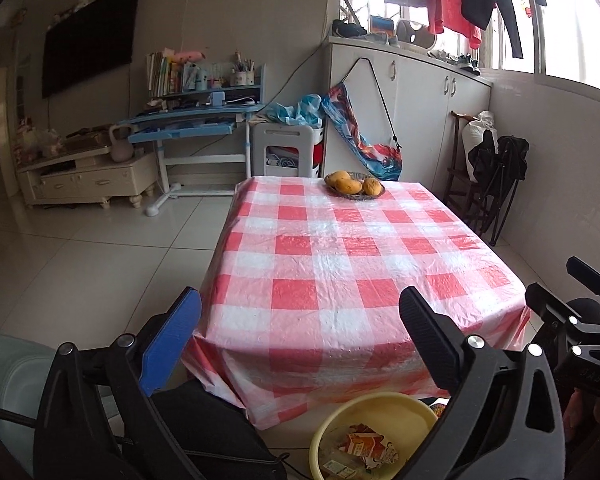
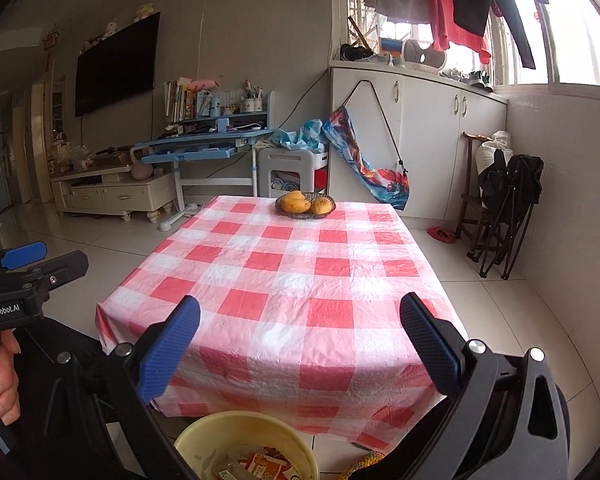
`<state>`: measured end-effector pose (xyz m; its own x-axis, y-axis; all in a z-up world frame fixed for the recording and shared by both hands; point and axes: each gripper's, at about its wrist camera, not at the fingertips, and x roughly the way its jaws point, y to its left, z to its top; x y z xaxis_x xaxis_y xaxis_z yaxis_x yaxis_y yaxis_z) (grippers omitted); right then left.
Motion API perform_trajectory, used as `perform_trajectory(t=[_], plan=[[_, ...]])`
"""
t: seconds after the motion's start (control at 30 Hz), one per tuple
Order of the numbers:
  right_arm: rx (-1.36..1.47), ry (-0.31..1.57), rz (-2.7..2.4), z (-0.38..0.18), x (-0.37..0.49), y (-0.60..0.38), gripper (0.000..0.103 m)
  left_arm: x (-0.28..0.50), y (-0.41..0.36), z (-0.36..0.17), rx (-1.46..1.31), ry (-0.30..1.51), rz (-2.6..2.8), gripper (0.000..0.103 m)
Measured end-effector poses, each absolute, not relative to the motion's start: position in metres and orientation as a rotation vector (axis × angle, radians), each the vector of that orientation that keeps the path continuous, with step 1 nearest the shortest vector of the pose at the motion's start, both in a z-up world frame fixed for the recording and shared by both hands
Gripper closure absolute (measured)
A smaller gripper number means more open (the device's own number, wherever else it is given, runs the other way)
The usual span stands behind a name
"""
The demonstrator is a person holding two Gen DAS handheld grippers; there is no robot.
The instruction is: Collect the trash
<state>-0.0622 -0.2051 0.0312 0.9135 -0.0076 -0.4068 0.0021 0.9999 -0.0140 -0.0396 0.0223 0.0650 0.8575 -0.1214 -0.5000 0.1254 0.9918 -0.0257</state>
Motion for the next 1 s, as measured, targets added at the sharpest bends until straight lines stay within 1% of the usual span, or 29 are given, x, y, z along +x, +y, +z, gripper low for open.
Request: perform_trajectory(t=[0.1,0.37,1.0], plan=[[-0.030,0.395,-0.030,0.033,-0.067,-0.205,0.007,-0.038,0.022,0.060,0.020,0.528,-0.116,0.007],[-0.060,0.427,-0.033,0.021,-0.061,-0.198,0.007,-0.038,0.021,0.052,0.025,0.536,-0.114,0.007],[-0.081,0.460,-0.024,0.015,-0.057,-0.192,0.007,-0.036,0.018,0.049,0.032,0.541,-0.113,0.007]])
